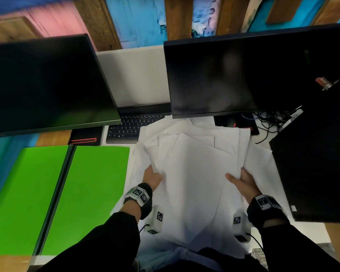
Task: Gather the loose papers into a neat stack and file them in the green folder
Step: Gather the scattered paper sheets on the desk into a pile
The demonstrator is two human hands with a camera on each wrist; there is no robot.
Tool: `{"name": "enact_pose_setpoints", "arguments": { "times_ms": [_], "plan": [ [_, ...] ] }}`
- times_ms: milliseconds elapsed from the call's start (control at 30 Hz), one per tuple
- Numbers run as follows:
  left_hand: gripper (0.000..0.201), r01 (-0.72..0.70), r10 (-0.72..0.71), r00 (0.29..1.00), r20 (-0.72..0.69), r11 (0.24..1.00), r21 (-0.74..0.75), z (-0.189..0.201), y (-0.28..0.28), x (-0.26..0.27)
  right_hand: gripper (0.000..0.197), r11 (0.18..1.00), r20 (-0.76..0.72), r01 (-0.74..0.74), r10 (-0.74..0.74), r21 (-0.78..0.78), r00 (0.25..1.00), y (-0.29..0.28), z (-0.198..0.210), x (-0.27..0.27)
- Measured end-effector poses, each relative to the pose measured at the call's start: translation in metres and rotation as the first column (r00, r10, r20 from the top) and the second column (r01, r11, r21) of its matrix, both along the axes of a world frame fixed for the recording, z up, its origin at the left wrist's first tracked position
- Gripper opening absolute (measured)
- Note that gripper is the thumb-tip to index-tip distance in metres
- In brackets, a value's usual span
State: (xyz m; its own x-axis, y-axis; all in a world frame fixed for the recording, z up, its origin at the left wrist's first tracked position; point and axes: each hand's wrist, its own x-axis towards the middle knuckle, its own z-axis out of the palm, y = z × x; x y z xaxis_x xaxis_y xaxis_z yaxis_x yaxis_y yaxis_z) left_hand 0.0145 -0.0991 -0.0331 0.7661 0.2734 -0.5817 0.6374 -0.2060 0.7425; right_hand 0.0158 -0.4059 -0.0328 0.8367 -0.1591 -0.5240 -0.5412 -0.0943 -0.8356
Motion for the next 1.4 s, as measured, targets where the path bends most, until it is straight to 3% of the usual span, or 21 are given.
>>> {"name": "enact_pose_setpoints", "arguments": {
  "times_ms": [67, 167, 200, 300, 433, 533, 567, 667, 767, 900, 967, 1067, 1233, 1333, 1400],
  "plan": [
    [0.048, -0.008, 0.004, 0.997, -0.077, 0.998, -0.057, 0.002, 0.004, 0.002, 0.041, 0.995, -0.086, -0.099, 0.097, -0.015, 0.992, 0.007, -0.004, -0.004],
    [0.054, 0.030, -0.061, 0.986, -0.156, 0.981, -0.194, 0.003, -0.002, -0.001, 0.088, 0.977, -0.250, -0.212, 0.204, -0.007, 0.947, 0.014, -0.016, -0.006],
    [0.062, 0.048, -0.081, 0.984, -0.157, 0.978, -0.204, 0.000, -0.006, -0.004, 0.096, 0.971, -0.275, -0.238, 0.223, -0.022, 0.935, 0.016, -0.017, -0.005],
    [0.071, 0.029, -0.037, 0.993, -0.111, 0.996, -0.080, -0.009, -0.015, -0.010, 0.074, 0.979, -0.266, -0.204, 0.196, -0.005, 0.944, 0.018, -0.018, 0.003],
    [0.053, -0.115, 0.118, 0.993, -0.021, 0.986, 0.119, -0.009, 0.004, -0.013, 0.053, 0.998, -0.203, -0.054, 0.057, 0.020, 0.978, 0.000, -0.015, 0.005],
    [0.059, -0.015, 0.068, 0.992, -0.104, 0.897, 0.443, -0.007, 0.035, -0.017, 0.046, 0.977, -0.173, 0.166, -0.187, -0.131, 0.967, -0.015, -0.020, 0.002],
    [0.061, 0.040, 0.039, 0.988, -0.152, 0.873, 0.486, -0.008, 0.044, -0.020, 0.041, 0.956, -0.165, 0.218, -0.251, -0.196, 0.954, -0.018, -0.020, 0.002],
    [0.064, 0.144, -0.075, 0.984, -0.163, 0.872, 0.467, -0.010, 0.049, -0.027, 0.010, 0.931, -0.178, 0.224, -0.282, -0.288, 0.943, -0.026, -0.022, 0.002],
    [0.052, 0.201, -0.159, 0.979, -0.131, 0.878, 0.435, -0.011, 0.040, -0.030, 0.004, 0.945, -0.206, 0.183, -0.243, -0.270, 0.948, -0.025, -0.024, 0.002],
    [0.038, 0.117, -0.082, 0.991, -0.102, 0.909, 0.401, -0.013, 0.034, -0.032, 0.041, 0.930, -0.134, 0.273, -0.312, -0.248, 0.941, -0.027, -0.021, -0.001],
    [0.026, -0.005, 0.022, 0.999, -0.038, 0.921, 0.389, -0.011, 0.040, -0.032, 0.043, 0.920, -0.091, 0.321, -0.348, -0.227, 0.933, -0.032, -0.022, -0.002],
    [0.033, -0.170, 0.176, 0.984, 0.011, 0.929, 0.329, -0.008, 0.052, -0.029, 0.044, 0.909, -0.076, 0.377, -0.395, -0.180, 0.916, -0.036, -0.025, -0.003],
    [0.049, 0.041, 0.001, 0.990, -0.139, 0.953, 0.300, -0.015, 0.026, -0.033, 0.044, 0.954, -0.222, 0.295, -0.300, -0.059, 0.928, -0.026, -0.031, -0.005],
    [0.021, 0.102, -0.051, 0.981, -0.185, 0.956, 0.277, -0.015, 0.010, -0.037, 0.055, 0.966, -0.266, 0.240, -0.256, -0.093, 0.929, -0.025, -0.035, -0.008],
    [0.029, 0.065, -0.016, 0.982, -0.188, 0.964, 0.257, -0.011, 0.017, -0.033, 0.051, 0.962, -0.233, 0.205, -0.244, -0.179, 0.941, -0.028, -0.031, -0.005]
  ]
}}
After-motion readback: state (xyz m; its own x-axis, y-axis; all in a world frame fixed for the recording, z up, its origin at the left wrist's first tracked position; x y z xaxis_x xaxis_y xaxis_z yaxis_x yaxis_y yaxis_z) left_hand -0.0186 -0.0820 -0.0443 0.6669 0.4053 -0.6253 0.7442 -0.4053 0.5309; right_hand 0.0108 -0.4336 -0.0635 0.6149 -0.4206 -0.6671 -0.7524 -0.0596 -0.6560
